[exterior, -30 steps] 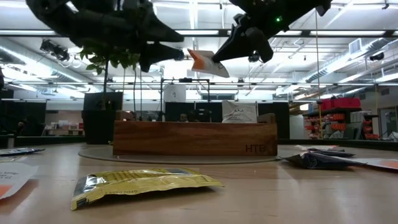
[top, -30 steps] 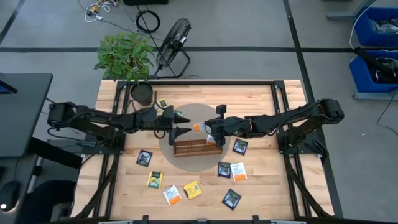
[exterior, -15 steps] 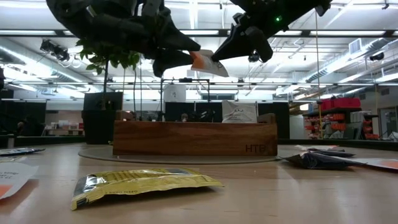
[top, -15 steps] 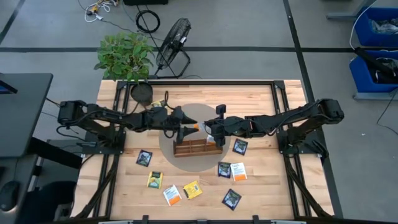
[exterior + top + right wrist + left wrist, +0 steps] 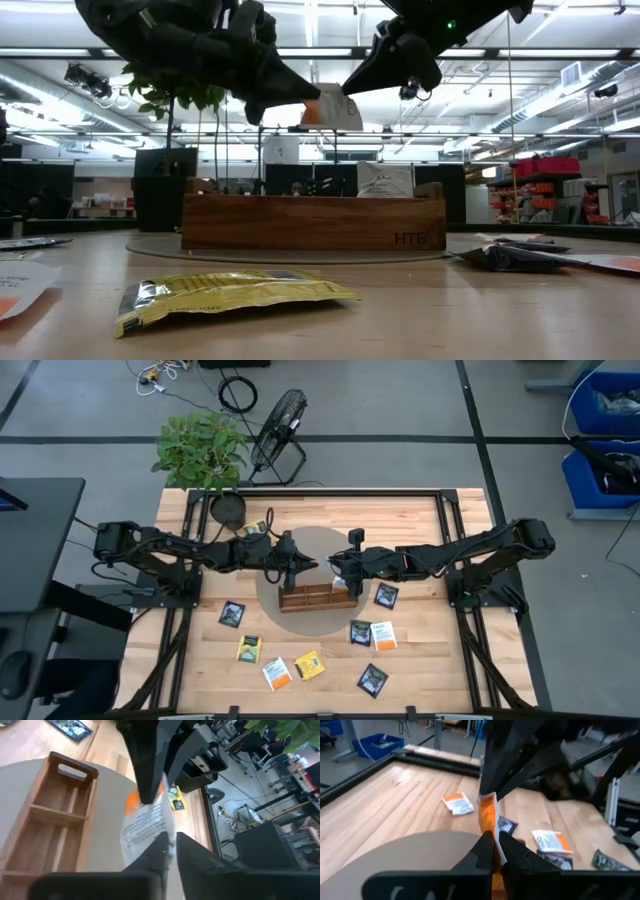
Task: Pick & Place Tea
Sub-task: Put the white tea bag into the right section of the wooden organizer
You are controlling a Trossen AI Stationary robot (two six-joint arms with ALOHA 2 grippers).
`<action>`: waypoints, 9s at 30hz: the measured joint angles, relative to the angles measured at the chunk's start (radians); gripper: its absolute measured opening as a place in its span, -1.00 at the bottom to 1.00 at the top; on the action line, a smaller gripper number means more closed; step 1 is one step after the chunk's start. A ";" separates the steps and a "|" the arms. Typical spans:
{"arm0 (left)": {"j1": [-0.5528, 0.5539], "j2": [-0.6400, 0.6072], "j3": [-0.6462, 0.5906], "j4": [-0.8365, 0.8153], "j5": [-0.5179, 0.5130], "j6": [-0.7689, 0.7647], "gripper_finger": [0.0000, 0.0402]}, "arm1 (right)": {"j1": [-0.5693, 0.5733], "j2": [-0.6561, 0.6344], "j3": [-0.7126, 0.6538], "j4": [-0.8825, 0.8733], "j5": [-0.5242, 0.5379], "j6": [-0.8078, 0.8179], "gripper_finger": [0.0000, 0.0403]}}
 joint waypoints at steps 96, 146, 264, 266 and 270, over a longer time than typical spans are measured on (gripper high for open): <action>-0.048 -0.412 -0.593 0.522 -0.090 0.017 -0.30 | -0.031 0.077 0.352 -0.814 -0.261 0.515 -1.00; -0.043 -0.410 -0.593 0.486 -0.090 0.028 -0.30 | -0.029 0.344 0.543 -1.026 -0.306 0.468 -1.00; -0.043 -0.410 -0.591 0.469 -0.081 0.018 -0.30 | -0.063 0.002 -0.392 -0.546 0.019 0.881 -0.78; -0.043 -0.410 -0.591 0.469 -0.080 0.018 -0.30 | -0.078 0.002 -0.392 -0.547 -0.001 0.878 -0.86; -0.043 -0.410 -0.592 0.469 -0.080 0.018 -0.30 | -0.079 0.002 -0.393 -0.534 -0.003 0.859 -0.97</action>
